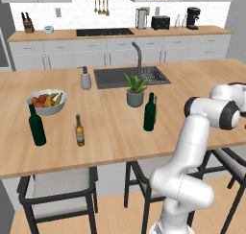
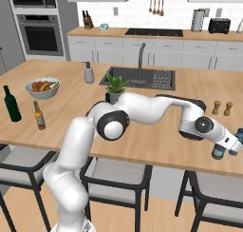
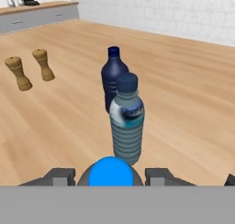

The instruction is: Move the plastic bottles in the middle to the plastics group, and the glass bottles in the middle to the glass group.

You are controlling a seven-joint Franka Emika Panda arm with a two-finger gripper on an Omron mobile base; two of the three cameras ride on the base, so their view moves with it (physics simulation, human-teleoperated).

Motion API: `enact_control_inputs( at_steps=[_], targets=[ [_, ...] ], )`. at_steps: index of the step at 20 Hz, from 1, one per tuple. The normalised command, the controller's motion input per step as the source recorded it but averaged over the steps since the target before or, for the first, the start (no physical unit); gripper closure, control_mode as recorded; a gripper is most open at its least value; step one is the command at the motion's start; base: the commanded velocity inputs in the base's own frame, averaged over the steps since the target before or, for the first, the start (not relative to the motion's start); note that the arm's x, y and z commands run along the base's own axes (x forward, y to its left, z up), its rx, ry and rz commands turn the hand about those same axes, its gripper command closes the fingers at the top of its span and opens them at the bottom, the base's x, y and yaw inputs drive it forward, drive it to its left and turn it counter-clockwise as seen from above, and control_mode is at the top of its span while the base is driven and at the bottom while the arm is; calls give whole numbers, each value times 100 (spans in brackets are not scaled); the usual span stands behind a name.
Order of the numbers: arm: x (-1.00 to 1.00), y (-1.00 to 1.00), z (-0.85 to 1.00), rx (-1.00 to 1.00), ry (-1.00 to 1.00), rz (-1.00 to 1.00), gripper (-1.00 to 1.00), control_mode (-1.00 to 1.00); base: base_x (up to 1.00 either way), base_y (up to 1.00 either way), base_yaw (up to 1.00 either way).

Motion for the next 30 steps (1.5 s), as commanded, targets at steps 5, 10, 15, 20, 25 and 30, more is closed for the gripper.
enact_control_inputs(
  at_steps=[5,10,15,20,25,30],
  targets=[
    [2,-2,0,0,2,0,100,-100,0,0,0],
    [22,0,0,0,2,0,100,-100,0,0,0],
    [22,0,0,0,2,0,100,-100,0,0,0],
    [11,-1,0,0,0,0,100,-100,0,0,0],
    [7,-5,0,0,0,0,100,-100,0,0,0],
    [10,-11,0,0,0,0,100,-100,0,0,0]
  ],
)
